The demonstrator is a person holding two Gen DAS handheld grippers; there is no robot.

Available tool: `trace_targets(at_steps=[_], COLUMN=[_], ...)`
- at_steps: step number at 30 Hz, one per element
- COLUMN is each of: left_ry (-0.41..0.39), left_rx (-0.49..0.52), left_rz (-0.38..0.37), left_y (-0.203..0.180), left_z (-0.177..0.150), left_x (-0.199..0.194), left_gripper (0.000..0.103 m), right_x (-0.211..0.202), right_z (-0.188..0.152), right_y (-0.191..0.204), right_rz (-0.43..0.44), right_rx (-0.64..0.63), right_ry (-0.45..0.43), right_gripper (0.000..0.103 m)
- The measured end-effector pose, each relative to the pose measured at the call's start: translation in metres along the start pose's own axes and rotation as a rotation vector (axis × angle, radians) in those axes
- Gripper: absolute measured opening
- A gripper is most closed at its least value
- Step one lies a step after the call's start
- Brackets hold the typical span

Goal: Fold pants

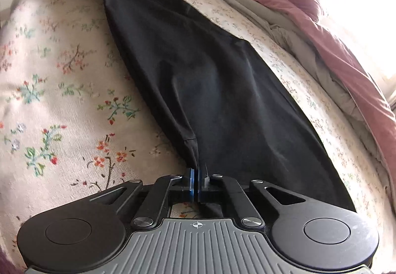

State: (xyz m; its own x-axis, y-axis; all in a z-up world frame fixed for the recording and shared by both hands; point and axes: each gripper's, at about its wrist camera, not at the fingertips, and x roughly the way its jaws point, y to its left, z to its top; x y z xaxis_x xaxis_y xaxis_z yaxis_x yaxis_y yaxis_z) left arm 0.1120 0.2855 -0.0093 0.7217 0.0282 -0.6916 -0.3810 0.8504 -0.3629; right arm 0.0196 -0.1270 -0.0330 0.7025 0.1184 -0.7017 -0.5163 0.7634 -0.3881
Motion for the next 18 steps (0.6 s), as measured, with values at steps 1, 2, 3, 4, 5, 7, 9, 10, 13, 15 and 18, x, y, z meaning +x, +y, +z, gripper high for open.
trace_targets(at_steps=[1, 2, 3, 4, 5, 7, 9, 10, 13, 15, 18], left_ry=[-0.009, -0.002, 0.012, 0.04, 0.074, 0.131, 0.151, 0.153, 0.094, 0.0, -0.155], left_rx=[0.018, 0.046, 0.06, 0.064, 0.072, 0.107, 0.089, 0.082, 0.089, 0.071, 0.049], left_rz=[0.002, 0.019, 0.036, 0.055, 0.073, 0.102, 0.119, 0.128, 0.156, 0.19, 0.245], left_y=[-0.001, -0.004, -0.004, -0.005, -0.005, -0.001, 0.002, 0.003, 0.001, 0.004, 0.003], left_z=[-0.001, -0.003, -0.005, -0.006, -0.008, -0.01, -0.01, -0.008, -0.004, 0.001, 0.007], left_x=[-0.005, -0.007, -0.006, -0.001, 0.006, 0.014, 0.013, 0.011, -0.009, -0.028, -0.058], left_gripper=[0.035, 0.036, 0.036, 0.037, 0.039, 0.047, 0.057, 0.059, 0.066, 0.073, 0.074], right_x=[-0.002, -0.005, -0.005, -0.003, 0.001, 0.006, 0.005, 0.003, -0.012, -0.028, -0.05], right_z=[-0.001, -0.001, -0.002, -0.004, -0.006, -0.008, -0.007, -0.007, -0.009, -0.012, -0.017], right_y=[-0.002, -0.003, -0.004, -0.005, -0.003, 0.001, 0.0, -0.004, -0.023, -0.039, -0.067], right_rz=[0.002, 0.002, 0.002, 0.004, -0.003, -0.023, -0.021, 0.002, 0.103, 0.13, 0.144], right_rx=[0.008, 0.013, 0.023, 0.024, 0.011, -0.025, -0.023, 0.003, 0.109, 0.192, 0.341], right_ry=[-0.005, -0.011, -0.01, 0.002, 0.024, 0.048, 0.057, 0.059, 0.027, -0.041, -0.155], right_gripper=[0.0, 0.0, 0.0, 0.0, 0.001, 0.005, 0.01, 0.01, 0.014, 0.017, 0.03])
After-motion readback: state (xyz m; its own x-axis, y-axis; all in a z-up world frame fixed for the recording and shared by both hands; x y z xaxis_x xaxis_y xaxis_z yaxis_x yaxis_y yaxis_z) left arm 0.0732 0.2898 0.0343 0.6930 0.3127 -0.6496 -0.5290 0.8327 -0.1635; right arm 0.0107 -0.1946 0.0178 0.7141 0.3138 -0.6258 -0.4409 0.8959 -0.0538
